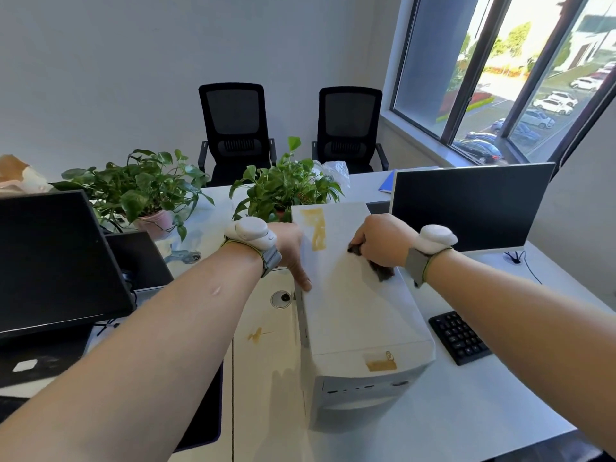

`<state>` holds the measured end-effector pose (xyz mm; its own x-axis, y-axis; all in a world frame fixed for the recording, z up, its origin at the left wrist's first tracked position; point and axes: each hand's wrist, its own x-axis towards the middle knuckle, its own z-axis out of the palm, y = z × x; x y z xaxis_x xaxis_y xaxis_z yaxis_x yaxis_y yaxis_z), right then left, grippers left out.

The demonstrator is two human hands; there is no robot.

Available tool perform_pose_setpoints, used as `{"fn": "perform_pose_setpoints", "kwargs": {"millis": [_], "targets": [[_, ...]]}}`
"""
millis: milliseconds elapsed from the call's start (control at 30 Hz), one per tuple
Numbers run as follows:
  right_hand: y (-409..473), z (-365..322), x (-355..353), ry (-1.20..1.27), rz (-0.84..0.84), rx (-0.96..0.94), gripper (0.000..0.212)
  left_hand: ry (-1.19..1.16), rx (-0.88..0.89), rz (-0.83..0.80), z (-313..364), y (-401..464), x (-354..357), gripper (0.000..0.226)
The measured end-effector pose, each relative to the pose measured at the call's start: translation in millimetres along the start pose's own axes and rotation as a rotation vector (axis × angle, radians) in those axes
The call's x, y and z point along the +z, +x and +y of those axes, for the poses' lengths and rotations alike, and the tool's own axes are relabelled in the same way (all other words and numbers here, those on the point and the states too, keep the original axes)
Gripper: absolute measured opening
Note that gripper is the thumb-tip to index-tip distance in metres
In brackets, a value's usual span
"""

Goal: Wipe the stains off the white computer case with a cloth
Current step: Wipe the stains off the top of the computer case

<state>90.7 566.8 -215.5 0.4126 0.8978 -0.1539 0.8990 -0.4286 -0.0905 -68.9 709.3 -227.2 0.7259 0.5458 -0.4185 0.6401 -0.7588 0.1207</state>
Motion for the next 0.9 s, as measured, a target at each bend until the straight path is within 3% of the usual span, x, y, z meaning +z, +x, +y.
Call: {"fn": "perform_pose_setpoints", "kwargs": {"millis": [167,367,600,800,900], "targets": [[17.6,-8.8,4.2,-0.015,0.082,0.198,0.028,0.014,-0.001,-0.005,0.4,1.4,-1.6,0.087],[30.5,-59.0,16.0,0.21,0.117,0.091,0.027,0.058,-0.024,0.017,7.8,1.5,-4.7,0.076],[37.3,-69.5,31.8,0.143,0.09,-0.047,0.022,0.032,0.025,0.047,-2.5,10.4,4.3,0.086],[31.3,-23.8,17.9,0.008,0.089,0.117,0.024,-0.013,0.01,0.039,-5.5,9.7,4.1,0.095],[31.3,-4.0,6.0,-0.087,0.037,0.247,0.015,-0.018,0.015,0.031,-5.5,9.0,4.4,0.099]]}}
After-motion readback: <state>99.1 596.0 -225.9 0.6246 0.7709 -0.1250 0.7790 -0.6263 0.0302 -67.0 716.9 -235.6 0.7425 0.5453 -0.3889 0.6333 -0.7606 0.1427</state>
